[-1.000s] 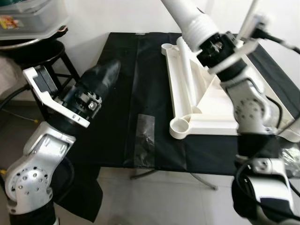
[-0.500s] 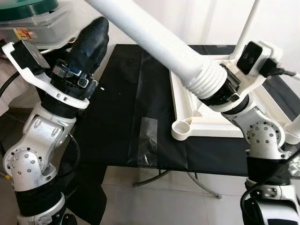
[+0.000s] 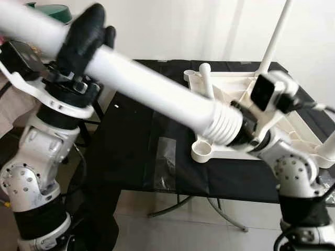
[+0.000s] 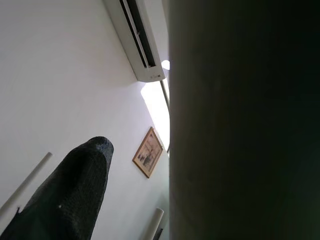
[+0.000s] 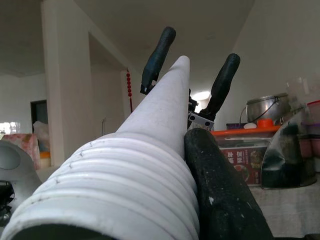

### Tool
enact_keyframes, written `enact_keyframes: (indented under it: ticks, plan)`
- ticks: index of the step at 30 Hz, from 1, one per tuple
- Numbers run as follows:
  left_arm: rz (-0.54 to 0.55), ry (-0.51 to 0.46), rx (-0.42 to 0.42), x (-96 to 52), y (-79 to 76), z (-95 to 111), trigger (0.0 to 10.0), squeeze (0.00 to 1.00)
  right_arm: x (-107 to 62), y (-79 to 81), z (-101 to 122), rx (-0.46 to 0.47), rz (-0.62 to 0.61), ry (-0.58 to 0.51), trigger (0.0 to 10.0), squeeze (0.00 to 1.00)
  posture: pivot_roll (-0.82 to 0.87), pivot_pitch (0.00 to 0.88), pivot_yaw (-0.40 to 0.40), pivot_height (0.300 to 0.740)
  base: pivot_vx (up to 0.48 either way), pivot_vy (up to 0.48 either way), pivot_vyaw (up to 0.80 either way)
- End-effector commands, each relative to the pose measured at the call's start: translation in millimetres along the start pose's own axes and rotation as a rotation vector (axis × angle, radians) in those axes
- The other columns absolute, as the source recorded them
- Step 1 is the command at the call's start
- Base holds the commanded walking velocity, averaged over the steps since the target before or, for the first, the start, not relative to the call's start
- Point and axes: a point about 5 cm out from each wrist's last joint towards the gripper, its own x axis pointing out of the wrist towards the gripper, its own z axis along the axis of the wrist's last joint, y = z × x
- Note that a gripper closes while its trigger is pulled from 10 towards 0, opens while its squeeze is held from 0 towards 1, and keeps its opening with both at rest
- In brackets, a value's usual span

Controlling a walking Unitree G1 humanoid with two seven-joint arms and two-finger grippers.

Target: Building children table

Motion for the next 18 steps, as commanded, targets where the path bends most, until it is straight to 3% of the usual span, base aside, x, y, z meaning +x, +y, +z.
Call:
enact_keyframes:
  ticks: [1, 2, 3, 5, 6, 18]
  plan:
    - [-0.024, -0.009, -0.005, 3.9, -4.8, 4.2, 10.0, 0.0, 1.4, 3.3, -4.9, 0.011, 0.021, 0.04, 10.0, 0.0, -0.01, 0.056, 0.02, 0.74, 0.0, 0.0, 0.0]
    - [-0.024, -0.009, -0.005, 3.9, -4.8, 4.2, 10.0, 0.0, 1.4, 3.3, -4.9, 0.011, 0.021, 0.04, 10.0, 0.0, -0.01, 0.056, 0.02, 0.74, 0.0, 0.0, 0.0]
    - [-0.031, -0.017, -0.016, 4.5, -5.8, 5.0, 5.5, 0.0, 0.8, 3.6, -5.3, 0.014, 0.018, 0.044, 10.0, 0.0, -0.01, 0.056, 0.02, 0.74, 0.0, 0.0, 0.0]
    - [-0.031, -0.017, -0.016, 4.5, -5.8, 5.0, 5.5, 0.0, 0.8, 3.6, -5.3, 0.014, 0.018, 0.044, 10.0, 0.0, -0.01, 0.056, 0.02, 0.74, 0.0, 0.0, 0.0]
    - [-0.042, -0.022, -0.027, 5.1, -7.2, 5.6, 0.0, 0.0, 0.1, 4.1, -6.2, 0.017, 0.016, 0.048, 10.0, 0.0, -0.01, 0.057, 0.019, 0.74, 0.0, 0.0, 0.0]
    - [-0.081, -0.003, -0.109, 7.1, -13.9, -2.7, 0.0, 0.0, -4.0, 4.9, -9.3, 0.017, 0.009, 0.074, 10.0, 0.0, 0.0, 0.06, 0.015, 0.74, 0.0, 0.0, 0.0]
